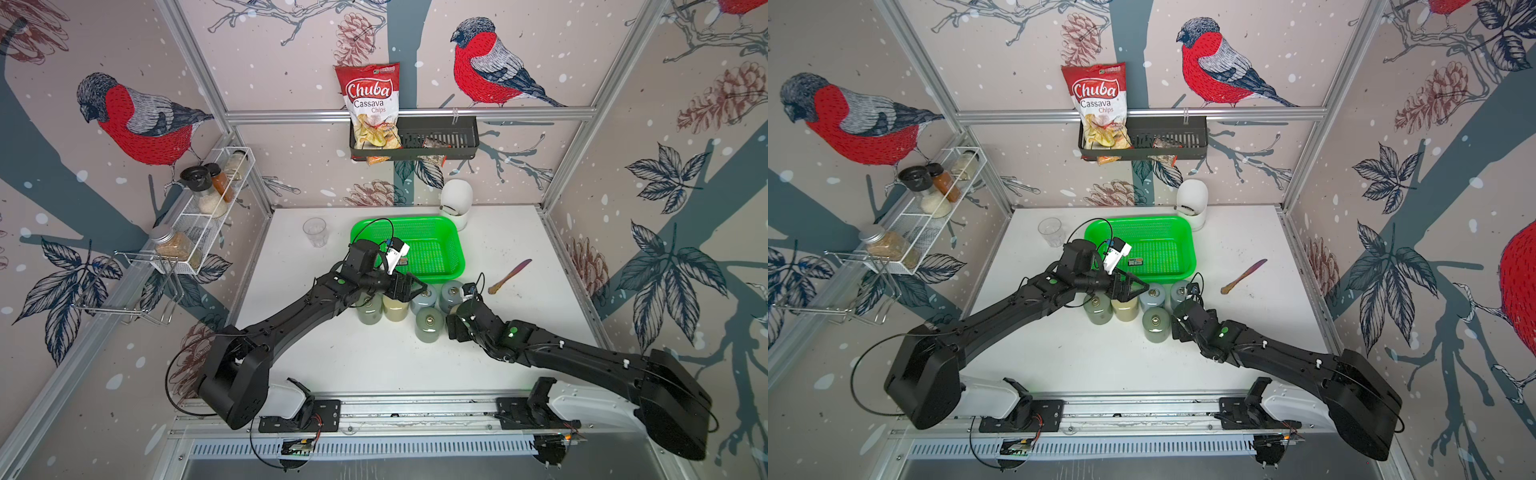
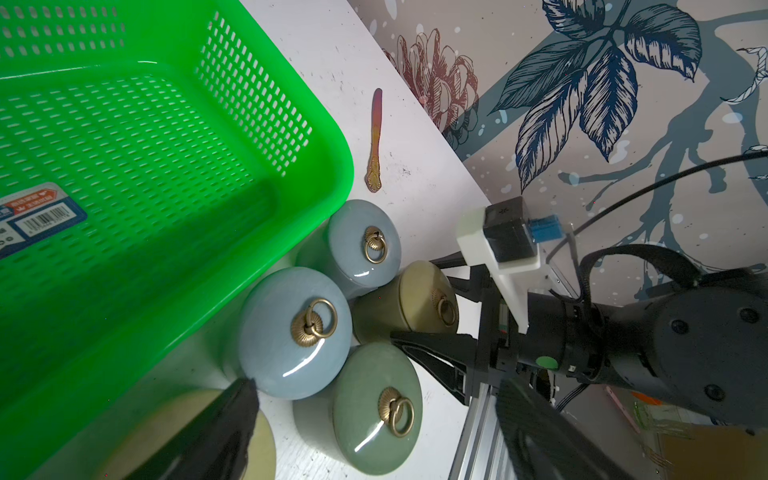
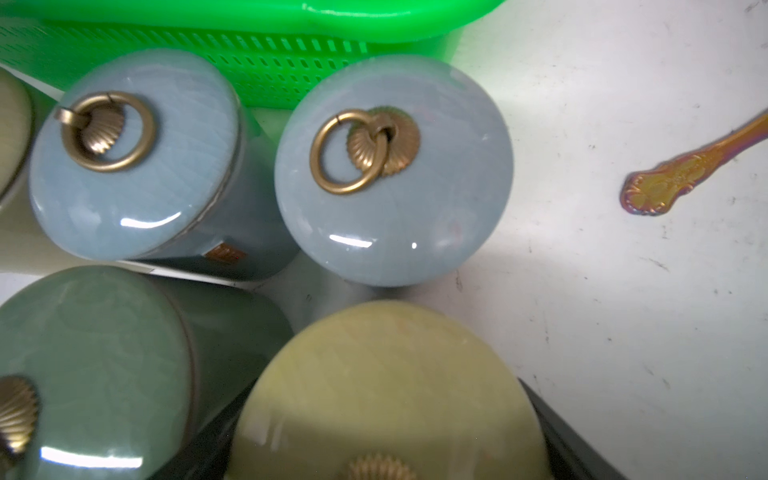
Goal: Take the tea canister out of the basket
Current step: Place the tea canister at the center of the board.
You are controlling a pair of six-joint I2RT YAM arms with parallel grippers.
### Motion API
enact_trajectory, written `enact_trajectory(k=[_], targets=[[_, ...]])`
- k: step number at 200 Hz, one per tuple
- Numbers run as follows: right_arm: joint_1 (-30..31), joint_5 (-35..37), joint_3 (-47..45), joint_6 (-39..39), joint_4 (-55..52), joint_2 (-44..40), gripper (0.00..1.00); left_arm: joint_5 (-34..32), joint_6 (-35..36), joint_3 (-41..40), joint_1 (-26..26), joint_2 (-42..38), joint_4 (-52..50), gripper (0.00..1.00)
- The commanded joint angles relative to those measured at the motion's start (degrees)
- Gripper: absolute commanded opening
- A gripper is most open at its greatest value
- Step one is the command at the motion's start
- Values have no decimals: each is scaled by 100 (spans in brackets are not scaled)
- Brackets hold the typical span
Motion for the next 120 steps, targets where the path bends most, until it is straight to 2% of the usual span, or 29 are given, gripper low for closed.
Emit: enact_trajectory(k=[1,20,42,54,87,120], targets=[[-5,-91,-3,33,63,-26,94,112,17,86,-8,-16,206,94],[-16,-125,-7,21,62,-35,100,78,46,187,-5,-33,136,94],[-15,-88,50,28,-9,-124,100,7,66,249,3,-64,67,94],[-10,4,152,25,-98,-264,100,-237,50,245,-1,-135,13,94],[-33,418,597,-168,-444,-908,100,-1500,63,410,248,-673,-85,95],[-271,708,1102,-623,-529,-1459,100,-2922,122,-12,807,-1511,78,96]])
